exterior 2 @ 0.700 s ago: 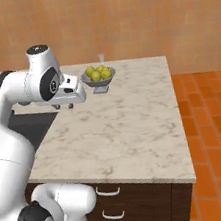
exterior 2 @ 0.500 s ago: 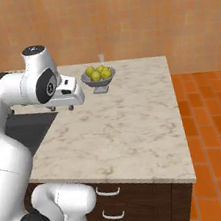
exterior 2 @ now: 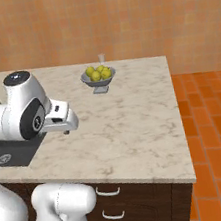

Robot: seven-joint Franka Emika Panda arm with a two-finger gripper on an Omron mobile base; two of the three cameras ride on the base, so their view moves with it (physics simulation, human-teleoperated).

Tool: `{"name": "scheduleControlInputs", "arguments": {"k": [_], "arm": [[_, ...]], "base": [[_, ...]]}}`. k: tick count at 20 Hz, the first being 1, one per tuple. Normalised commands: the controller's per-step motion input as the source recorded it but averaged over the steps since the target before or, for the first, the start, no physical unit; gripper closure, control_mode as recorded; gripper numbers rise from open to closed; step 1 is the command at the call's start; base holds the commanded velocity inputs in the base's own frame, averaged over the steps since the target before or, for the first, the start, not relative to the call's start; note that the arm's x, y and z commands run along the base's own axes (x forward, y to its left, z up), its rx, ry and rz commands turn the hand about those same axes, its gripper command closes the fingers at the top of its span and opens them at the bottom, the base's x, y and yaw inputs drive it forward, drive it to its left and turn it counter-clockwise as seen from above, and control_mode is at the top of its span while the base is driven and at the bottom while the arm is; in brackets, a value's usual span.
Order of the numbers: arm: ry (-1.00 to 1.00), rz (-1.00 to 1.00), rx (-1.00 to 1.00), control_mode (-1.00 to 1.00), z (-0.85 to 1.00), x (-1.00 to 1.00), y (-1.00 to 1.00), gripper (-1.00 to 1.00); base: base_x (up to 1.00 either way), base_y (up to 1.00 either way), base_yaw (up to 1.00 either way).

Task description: Take a straw from the drawer in front and place it inside the glass cup on the dining counter.

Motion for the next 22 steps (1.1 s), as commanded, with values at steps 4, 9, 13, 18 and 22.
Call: {"name": "scheduleControlInputs", "arguments": {"k": [4, 9, 13, 18, 22], "arm": [[-0.10, 0.00, 0.00, -1.00, -0.05, -0.87, 0.00, -1.00], [-0.05, 0.00, 0.00, -1.00, -0.13, -0.77, 0.00, -1.00], [-0.02, 0.00, 0.00, -1.00, -0.06, -0.51, 0.00, -1.00], [0.00, 0.00, 0.00, 1.00, -0.02, -0.31, 0.00, -1.00], [0.00, 0.00, 0.00, 1.00, 0.00, 0.00, 0.00, -1.00]], "base": [[0.00, 0.00, 0.00], [0.00, 0.00, 0.00], [0.00, 0.00, 0.00], [-0.07, 0.00, 0.00], [-0.29, -0.01, 0.00]]}}
